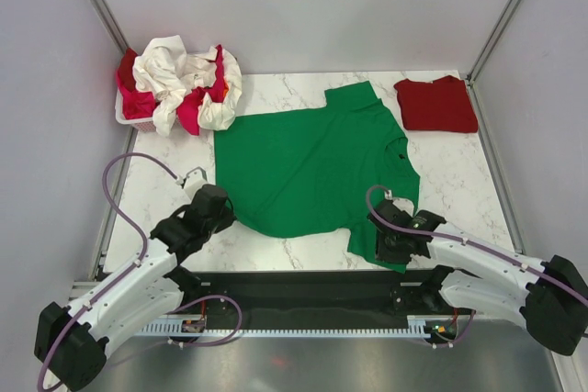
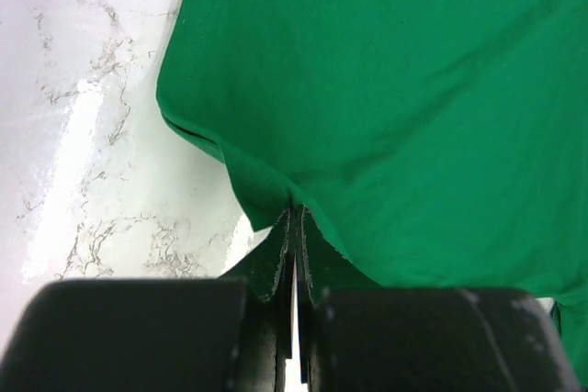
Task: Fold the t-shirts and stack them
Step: Fold the tshirt
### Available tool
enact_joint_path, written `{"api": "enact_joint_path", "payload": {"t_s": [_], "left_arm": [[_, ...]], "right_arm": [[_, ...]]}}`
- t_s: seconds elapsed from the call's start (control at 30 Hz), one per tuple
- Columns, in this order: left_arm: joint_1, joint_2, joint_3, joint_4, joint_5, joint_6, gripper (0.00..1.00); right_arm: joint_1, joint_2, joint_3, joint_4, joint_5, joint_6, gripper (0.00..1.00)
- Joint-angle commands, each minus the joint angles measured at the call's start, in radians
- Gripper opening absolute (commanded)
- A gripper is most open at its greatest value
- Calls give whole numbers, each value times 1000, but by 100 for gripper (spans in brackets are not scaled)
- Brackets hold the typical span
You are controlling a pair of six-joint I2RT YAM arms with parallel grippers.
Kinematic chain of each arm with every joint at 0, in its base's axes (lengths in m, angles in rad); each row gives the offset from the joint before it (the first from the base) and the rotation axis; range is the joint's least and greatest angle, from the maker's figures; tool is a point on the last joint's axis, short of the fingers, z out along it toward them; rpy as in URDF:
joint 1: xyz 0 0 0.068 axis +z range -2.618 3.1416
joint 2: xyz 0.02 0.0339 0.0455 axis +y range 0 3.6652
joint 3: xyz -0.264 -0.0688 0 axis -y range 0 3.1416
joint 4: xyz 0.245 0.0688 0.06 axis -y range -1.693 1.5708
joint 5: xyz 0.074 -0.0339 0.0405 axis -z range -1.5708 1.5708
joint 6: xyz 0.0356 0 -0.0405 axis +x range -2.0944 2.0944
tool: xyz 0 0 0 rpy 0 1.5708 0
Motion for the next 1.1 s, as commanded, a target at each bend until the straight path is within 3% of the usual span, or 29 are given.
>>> {"api": "enact_joint_path", "payload": {"t_s": [0.0,0.37,0.47,0.5,0.57,0.6,1.07], "left_arm": [[11,3,-5,43,-2,31,2],[16,12,-10,62,-1,59,2],[19,15,-12,69,1,62,2],[20,15,-12,73,2,66,2],[22,17,-8,76,2,71,2],[22,17,-7,76,5,77,2],[89,-105,62,-49,154,140,2]], "right_arm": [[29,34,-2,25,34,31,45],[40,103,-64,124,75,25,45],[40,120,-54,136,92,14,31],[40,123,-53,141,95,5,18],[40,132,-48,147,100,-4,10],[41,137,-41,147,105,-9,1],[41,-35,176,-63,163,-7,0]]}}
